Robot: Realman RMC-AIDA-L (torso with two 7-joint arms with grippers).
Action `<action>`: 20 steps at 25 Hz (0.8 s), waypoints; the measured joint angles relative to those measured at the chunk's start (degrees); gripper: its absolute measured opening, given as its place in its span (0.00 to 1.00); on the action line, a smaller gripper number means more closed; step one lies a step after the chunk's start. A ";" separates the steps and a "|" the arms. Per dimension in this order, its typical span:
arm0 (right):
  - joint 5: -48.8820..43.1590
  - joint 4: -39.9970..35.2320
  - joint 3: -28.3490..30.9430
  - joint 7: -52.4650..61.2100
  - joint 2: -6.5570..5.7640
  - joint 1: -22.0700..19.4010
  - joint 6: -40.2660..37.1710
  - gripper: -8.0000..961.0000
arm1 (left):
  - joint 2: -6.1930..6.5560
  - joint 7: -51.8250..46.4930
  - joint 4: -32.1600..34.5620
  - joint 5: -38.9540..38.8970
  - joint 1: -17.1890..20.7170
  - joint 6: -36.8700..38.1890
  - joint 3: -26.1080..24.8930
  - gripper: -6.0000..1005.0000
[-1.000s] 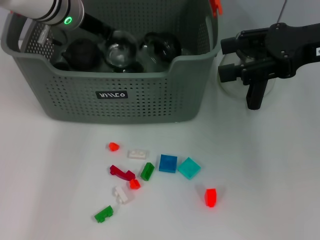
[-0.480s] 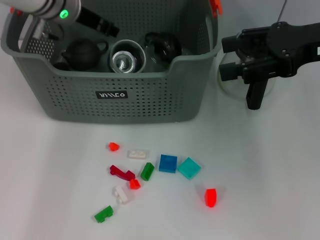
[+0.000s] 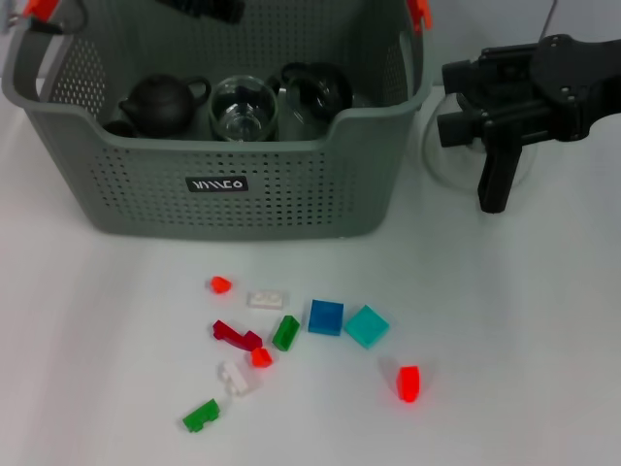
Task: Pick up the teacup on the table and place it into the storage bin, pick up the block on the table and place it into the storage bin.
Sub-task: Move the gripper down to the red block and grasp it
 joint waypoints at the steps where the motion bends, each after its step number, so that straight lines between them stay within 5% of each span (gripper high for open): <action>1: 0.00 0.01 0.12 0.00 -0.10 -0.04 0.02 0.92 | -0.05 0.19 -1.96 -1.60 0.70 2.50 -0.45 0.72; 5: 0.11 0.00 0.90 -0.13 -0.50 -0.24 -1.12 0.92 | -0.09 2.55 -8.03 -11.73 4.17 14.88 -4.49 0.75; 10: 1.08 0.00 1.63 0.27 -1.56 -0.32 -4.86 0.92 | -0.47 9.66 -7.27 -24.03 7.87 29.53 -11.65 0.74; 20: 1.89 -0.45 -7.58 3.39 -3.52 -0.76 -6.20 0.92 | -0.39 24.76 2.24 -31.95 19.68 33.06 -11.15 0.74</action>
